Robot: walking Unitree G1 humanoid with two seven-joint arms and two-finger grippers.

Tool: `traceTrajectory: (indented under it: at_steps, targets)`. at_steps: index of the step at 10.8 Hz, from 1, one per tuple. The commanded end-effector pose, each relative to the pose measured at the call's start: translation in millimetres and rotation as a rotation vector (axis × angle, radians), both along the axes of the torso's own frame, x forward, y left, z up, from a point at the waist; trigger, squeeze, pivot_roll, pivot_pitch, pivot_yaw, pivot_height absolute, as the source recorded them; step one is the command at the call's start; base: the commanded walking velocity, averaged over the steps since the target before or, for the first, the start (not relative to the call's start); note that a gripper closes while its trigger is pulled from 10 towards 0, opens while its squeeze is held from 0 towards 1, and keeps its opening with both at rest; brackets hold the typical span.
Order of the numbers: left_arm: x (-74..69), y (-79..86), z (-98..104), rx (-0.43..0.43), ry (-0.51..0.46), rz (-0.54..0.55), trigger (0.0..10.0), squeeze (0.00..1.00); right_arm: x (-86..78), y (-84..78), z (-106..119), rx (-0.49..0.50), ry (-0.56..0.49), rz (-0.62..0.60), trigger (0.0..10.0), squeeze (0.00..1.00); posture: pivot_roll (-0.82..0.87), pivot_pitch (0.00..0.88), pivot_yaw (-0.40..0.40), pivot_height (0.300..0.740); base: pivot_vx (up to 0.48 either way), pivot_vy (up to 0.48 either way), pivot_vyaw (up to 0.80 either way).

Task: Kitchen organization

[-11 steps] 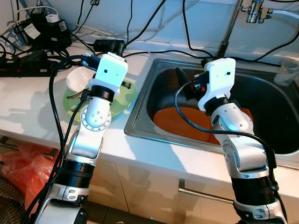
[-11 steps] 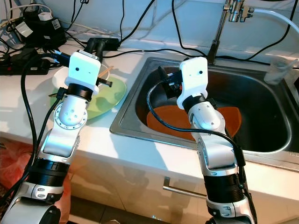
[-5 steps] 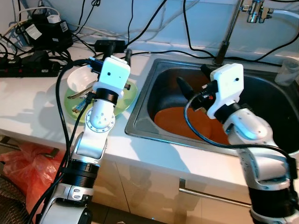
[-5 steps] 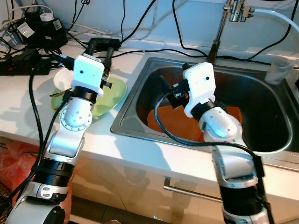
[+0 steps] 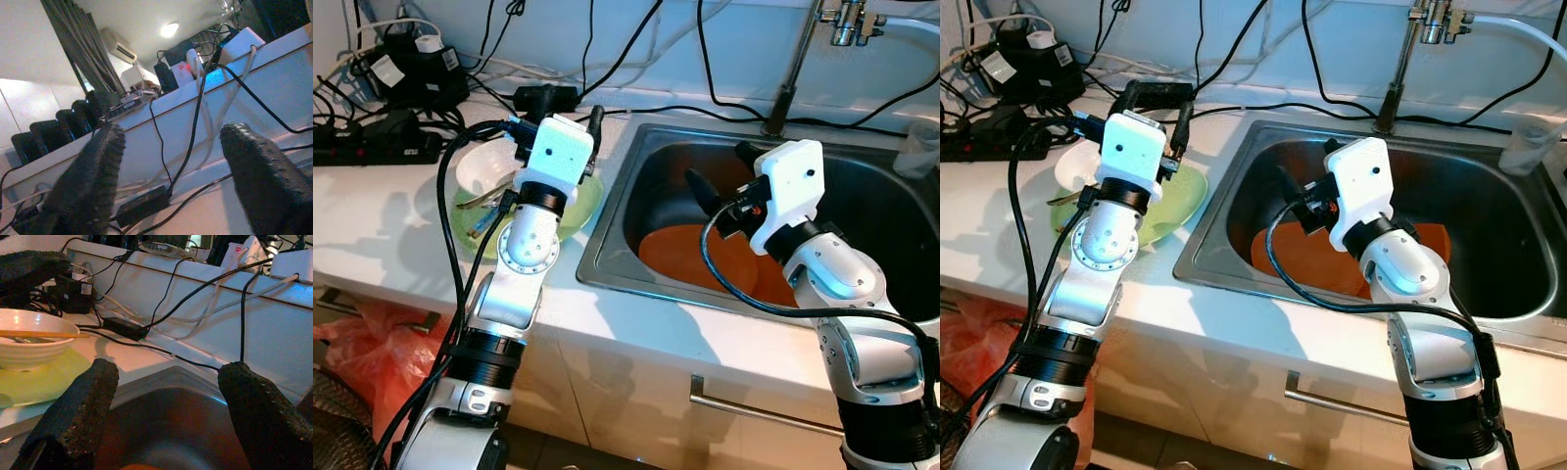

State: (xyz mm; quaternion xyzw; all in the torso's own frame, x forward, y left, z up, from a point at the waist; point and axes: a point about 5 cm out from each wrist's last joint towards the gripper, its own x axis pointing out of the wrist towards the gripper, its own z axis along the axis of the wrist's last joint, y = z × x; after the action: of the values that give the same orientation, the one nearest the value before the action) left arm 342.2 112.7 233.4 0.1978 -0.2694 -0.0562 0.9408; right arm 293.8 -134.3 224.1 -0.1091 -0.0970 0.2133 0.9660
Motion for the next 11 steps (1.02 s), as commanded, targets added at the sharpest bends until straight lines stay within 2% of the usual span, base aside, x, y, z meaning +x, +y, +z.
traceTrajectory:
  at_steps: [1, 4, 5, 6, 9, 11]
  targets:
    - [2.0, -1.7, 4.3, -0.011, -0.009, -0.013, 10.0, 1.0, -3.1, 1.6, 3.3, -0.004, -0.012, 0.005, 10.0, 0.0, -0.1, 0.0, 0.069, 0.74, 0.0, -0.315, 0.0]
    - [2.6, -0.1, 2.8, -0.01, -0.003, -0.001, 10.0, 1.0, -3.8, 0.7, 3.1, -0.009, -0.015, -0.004, 10.0, 0.0, -0.1, 0.0, 0.07, 0.74, 0.0, -0.101, 0.0]
    - [3.4, -0.1, 2.0, 0.004, 0.003, 0.006, 10.0, 0.91, -4.2, 0.4, 3.2, -0.01, -0.015, -0.006, 10.0, 0.0, -0.1, 0.0, 0.071, 0.74, 0.0, 0.0, 0.0]
    - [3.6, -0.4, 2.2, 0.013, 0.007, 0.0, 10.0, 0.0, -5.1, -0.1, 3.2, -0.012, -0.015, -0.011, 10.0, 0.0, -0.11, 0.0, 0.073, 0.74, 0.0, 0.0, 0.0]
    - [4.1, 0.7, 1.7, 0.004, 0.013, -0.003, 10.0, 0.0, -6.5, -1.6, 3.1, -0.017, -0.014, -0.021, 10.0, 0.0, -0.11, 0.0, 0.074, 0.74, 0.0, 0.0, 0.0]
    - [4.5, 1.1, 0.9, 0.002, 0.021, 0.0, 10.0, 0.0, -6.5, -1.6, 2.9, -0.017, -0.014, -0.022, 10.0, 0.0, -0.11, 0.0, 0.074, 0.74, 0.0, -0.317, 0.0]
